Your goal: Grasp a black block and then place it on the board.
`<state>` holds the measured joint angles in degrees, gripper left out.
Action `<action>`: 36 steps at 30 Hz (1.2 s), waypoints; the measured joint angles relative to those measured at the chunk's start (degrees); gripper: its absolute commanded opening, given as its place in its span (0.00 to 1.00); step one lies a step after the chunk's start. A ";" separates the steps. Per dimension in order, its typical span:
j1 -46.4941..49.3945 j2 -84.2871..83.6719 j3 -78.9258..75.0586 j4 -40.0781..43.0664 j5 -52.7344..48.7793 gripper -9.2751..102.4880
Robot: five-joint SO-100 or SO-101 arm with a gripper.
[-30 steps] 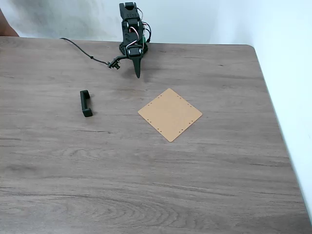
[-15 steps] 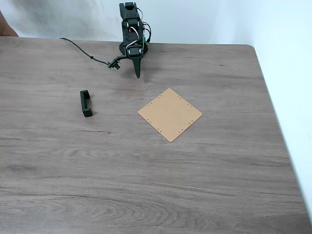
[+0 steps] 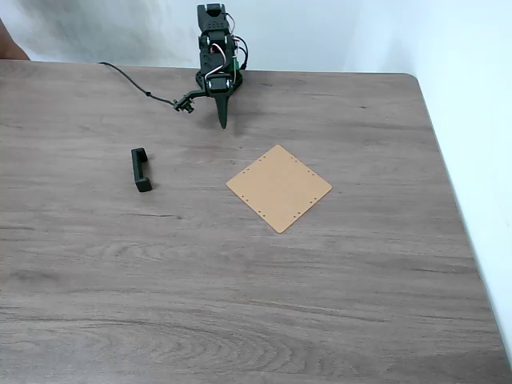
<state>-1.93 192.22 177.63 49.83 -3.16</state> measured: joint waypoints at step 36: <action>24.08 -64.78 -50.98 -9.67 -76.03 0.21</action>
<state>22.15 127.44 126.65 40.17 -79.19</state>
